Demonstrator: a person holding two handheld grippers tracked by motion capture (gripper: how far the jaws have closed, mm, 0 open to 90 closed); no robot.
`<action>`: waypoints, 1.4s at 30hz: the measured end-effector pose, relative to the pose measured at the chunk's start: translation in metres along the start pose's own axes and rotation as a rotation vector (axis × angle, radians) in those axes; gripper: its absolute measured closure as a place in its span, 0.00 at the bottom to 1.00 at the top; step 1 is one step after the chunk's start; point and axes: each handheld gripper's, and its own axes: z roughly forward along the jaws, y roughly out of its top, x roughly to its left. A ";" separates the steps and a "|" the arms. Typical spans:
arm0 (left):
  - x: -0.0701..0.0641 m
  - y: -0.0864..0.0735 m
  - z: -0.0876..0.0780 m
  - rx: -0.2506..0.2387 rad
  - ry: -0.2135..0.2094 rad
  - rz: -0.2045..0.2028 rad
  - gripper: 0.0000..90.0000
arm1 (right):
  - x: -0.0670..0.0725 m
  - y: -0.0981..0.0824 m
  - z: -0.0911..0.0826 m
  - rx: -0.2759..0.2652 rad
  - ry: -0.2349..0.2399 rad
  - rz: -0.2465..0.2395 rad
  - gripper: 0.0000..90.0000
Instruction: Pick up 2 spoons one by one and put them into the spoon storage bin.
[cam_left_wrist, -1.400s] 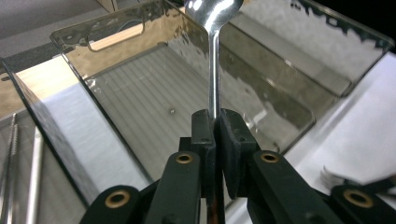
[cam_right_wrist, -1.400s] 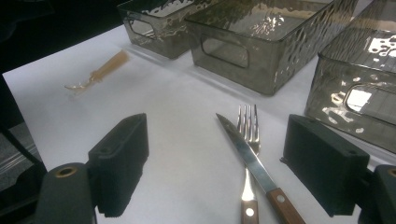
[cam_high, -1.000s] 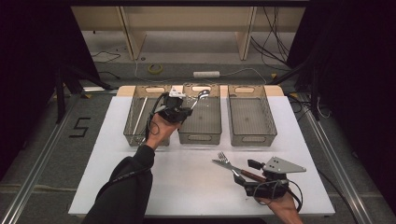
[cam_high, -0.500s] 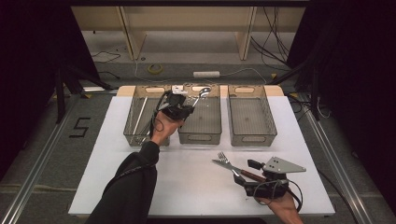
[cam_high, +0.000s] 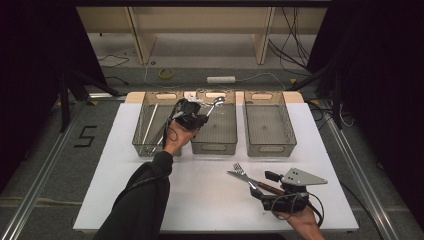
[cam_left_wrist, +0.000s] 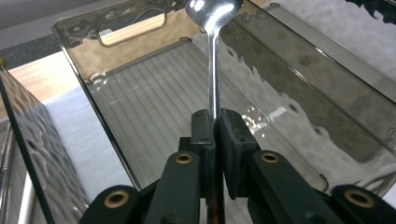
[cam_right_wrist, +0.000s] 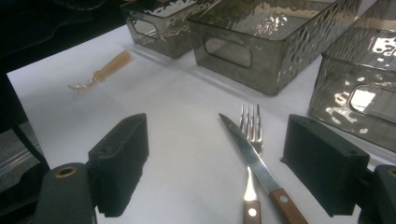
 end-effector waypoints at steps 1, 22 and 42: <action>0.000 -0.001 0.001 0.005 -0.001 0.003 0.93 | 0.000 0.000 0.000 -0.001 0.001 -0.002 0.26; -0.006 -0.006 0.013 0.047 -0.032 -0.016 0.88 | 0.000 0.000 0.000 0.000 0.002 -0.003 0.26; -0.012 -0.008 -0.050 0.086 0.004 -0.014 0.43 | 0.000 0.000 -0.001 -0.005 -0.006 -0.005 0.26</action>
